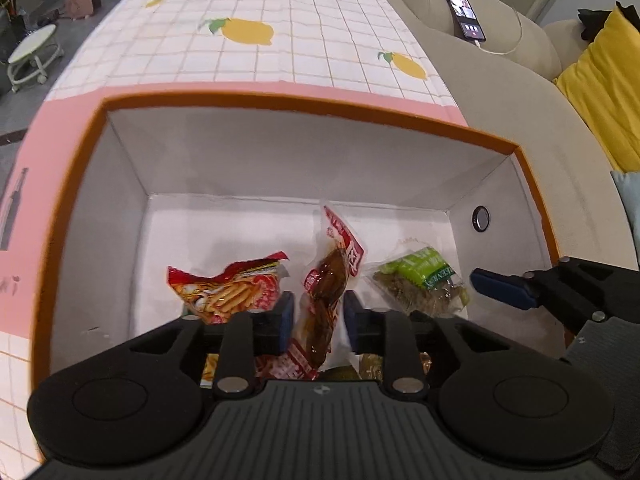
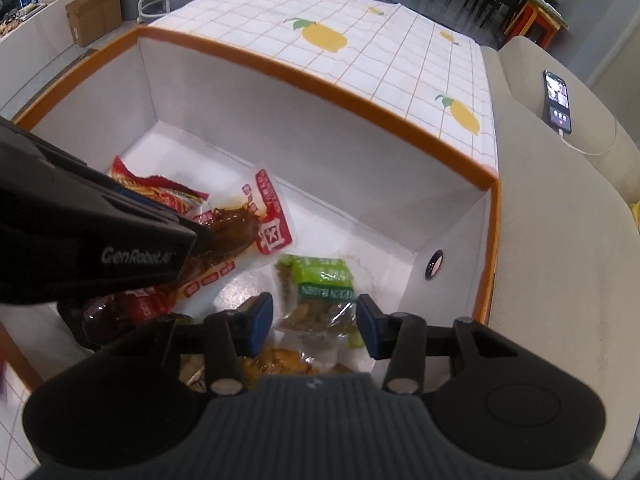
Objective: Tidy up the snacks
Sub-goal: 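Lower both packets into the box and open both grippers, then withdraw both tools from the box back toward the remaining snacks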
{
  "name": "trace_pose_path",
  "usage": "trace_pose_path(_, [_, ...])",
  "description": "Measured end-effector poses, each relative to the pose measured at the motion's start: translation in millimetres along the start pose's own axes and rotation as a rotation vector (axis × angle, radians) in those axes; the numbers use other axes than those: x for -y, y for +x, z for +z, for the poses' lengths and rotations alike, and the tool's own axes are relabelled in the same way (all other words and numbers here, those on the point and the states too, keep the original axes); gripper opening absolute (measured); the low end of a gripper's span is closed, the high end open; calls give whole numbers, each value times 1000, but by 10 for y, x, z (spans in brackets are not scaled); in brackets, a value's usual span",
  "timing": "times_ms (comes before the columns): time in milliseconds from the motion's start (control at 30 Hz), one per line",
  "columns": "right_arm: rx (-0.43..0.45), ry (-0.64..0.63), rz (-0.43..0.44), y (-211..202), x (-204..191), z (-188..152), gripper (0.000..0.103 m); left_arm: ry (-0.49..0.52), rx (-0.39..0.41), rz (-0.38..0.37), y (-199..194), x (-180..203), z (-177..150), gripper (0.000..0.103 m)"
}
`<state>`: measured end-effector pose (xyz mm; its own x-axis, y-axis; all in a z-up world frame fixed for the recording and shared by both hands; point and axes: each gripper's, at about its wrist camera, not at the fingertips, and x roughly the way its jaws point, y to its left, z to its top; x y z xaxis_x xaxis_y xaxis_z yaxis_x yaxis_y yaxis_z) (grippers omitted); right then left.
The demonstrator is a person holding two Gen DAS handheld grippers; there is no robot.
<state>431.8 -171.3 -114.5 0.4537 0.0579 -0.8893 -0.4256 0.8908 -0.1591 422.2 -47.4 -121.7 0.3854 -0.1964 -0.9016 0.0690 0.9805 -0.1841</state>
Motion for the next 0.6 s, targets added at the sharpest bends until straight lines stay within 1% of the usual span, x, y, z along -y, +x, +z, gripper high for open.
trace_pose_path(33, [4,0,-3,-27,-2,-2,49,4,8,5,-39,2,-7,36])
trace_pose_path(67, [9,1,-5,-55,-3,-2,52,6,13,6,-71,2,-14,39])
trace_pose_path(133, [20,4,-7,-131,-10,-10,55,6,26,-1,-157,-3,-36,45])
trace_pose_path(200, [34,8,-7,-213,-9,-22,60,3,45,-7,-272,-4,-82,53])
trace_pose_path(333, [59,10,-20,-377,-30,-41,62,22,90,-15,-531,16,-180,54])
trace_pose_path(400, [72,6,-24,-461,-53,-61,63,18,117,-23,-678,13,-230,57])
trace_pose_path(500, [96,5,-31,-629,-95,-104,64,17,161,-31,-906,22,-312,58])
trace_pose_path(600, [125,6,-33,-806,-117,-153,72,29,208,-29,-1131,62,-412,58])
